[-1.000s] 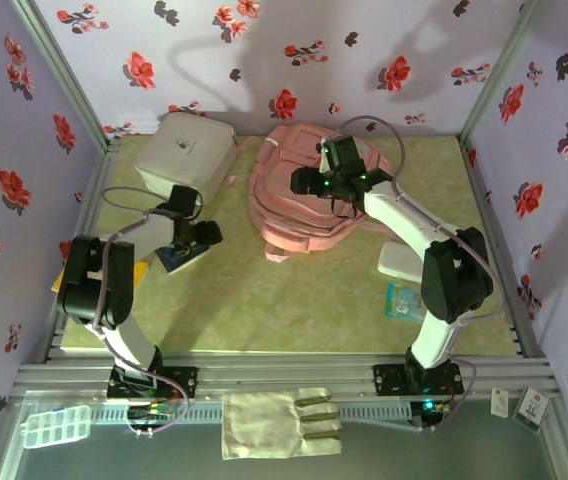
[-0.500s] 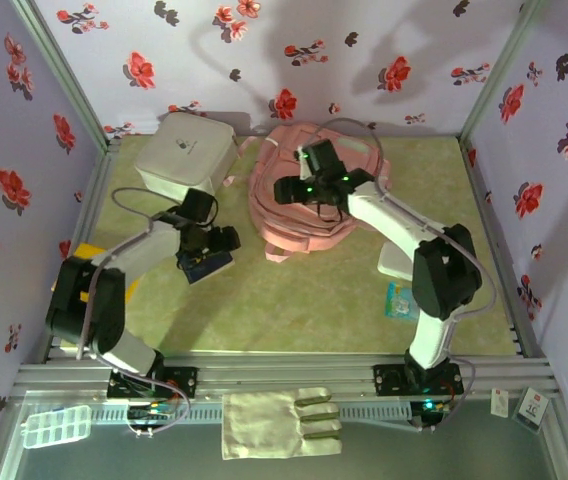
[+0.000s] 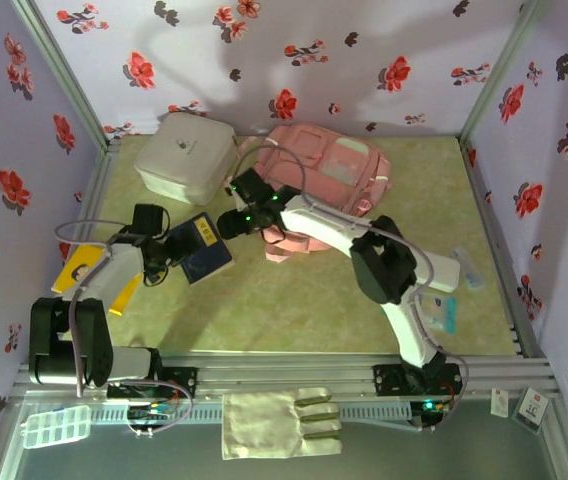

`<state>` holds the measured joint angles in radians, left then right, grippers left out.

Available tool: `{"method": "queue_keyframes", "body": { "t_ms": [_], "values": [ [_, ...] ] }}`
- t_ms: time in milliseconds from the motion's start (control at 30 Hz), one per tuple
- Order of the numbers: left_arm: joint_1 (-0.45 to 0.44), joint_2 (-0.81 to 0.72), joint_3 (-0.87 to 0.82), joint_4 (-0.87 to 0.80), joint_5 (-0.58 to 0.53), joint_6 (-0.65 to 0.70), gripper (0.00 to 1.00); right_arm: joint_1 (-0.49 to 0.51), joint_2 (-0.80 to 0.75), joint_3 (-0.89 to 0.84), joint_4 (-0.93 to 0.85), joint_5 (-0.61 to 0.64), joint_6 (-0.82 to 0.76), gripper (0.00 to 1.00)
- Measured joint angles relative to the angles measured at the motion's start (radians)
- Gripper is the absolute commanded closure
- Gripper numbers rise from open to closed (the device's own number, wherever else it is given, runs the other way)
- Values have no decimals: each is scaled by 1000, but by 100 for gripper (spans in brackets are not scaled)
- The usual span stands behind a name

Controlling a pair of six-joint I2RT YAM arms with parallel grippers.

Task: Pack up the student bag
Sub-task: Pick up the book from the middle-left of the table.

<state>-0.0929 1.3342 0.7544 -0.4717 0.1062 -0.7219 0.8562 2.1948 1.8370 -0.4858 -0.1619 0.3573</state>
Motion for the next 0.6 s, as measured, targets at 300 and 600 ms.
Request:
{"method": "queue_keyframes", "body": {
  "t_ms": [300, 600],
  "values": [
    [21, 18, -40, 80, 73, -34, 14, 39, 212, 216, -100, 0, 17, 60],
    [21, 90, -49, 124, 122, -36, 23, 39, 264, 254, -145, 0, 59, 75]
  ]
}}
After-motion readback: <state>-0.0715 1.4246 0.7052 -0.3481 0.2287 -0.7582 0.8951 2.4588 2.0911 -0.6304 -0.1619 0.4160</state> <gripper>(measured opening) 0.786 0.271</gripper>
